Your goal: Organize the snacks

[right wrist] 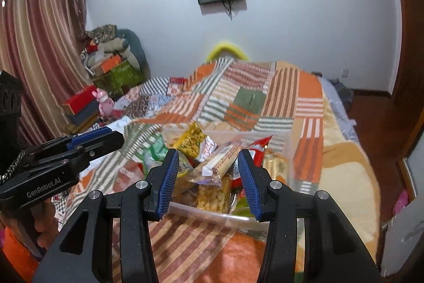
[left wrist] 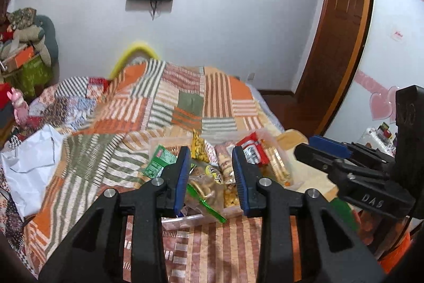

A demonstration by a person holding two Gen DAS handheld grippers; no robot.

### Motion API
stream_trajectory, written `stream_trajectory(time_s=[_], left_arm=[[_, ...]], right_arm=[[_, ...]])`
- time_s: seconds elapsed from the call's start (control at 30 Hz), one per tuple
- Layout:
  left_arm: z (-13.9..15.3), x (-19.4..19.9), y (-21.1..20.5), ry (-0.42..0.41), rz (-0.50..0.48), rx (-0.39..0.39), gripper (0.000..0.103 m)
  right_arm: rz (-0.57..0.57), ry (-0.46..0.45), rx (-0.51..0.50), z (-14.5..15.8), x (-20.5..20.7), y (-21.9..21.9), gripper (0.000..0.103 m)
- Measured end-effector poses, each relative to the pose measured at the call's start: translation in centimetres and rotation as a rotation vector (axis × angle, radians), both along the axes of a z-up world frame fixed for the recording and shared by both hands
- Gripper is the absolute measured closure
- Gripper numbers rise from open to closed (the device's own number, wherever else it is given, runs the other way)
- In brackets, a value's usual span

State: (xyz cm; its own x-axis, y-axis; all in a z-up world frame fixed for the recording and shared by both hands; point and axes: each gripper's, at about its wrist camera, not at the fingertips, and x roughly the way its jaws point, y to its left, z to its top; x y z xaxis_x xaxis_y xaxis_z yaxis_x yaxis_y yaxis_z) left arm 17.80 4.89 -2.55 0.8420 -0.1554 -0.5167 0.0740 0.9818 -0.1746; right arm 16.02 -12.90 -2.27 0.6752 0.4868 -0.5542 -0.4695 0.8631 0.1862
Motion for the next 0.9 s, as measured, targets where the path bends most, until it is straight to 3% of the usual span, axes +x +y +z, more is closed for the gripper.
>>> stream_trajectory(time_s=[0.33,0.4,0.67,0.77,0.9], left_arm=[[4.8,-7.5,-0.7,-0.184,0.073,0.059,0.042],[5.3,-8.7,-1.0,-0.211,0.085,0.074,0.036],[5.8,-11.1,-1.9,-0.247,0.105,0.100,0.009],[5.7,-11.5,-1.9,-0.247,0.107,0.093,0.006],[5.6,-11.9,-2.1,-0.249,0.110,0.092,0.003]], right_arm=[[-0.039,-0.142,0.073,4.9,-5.8,-2.7,0.043],[-0.047,-0.160,0.070,5.3,-6.6,-2.8,0.035],[-0.092,-0.213,0.057,5.9,-8.6,-3.1,0.018],[-0.099,-0.227,0.047,5.8,-9.1,-3.1,0.014],[-0.121,-0.251,0.051,5.7,-9.8,-3.4,0.000]])
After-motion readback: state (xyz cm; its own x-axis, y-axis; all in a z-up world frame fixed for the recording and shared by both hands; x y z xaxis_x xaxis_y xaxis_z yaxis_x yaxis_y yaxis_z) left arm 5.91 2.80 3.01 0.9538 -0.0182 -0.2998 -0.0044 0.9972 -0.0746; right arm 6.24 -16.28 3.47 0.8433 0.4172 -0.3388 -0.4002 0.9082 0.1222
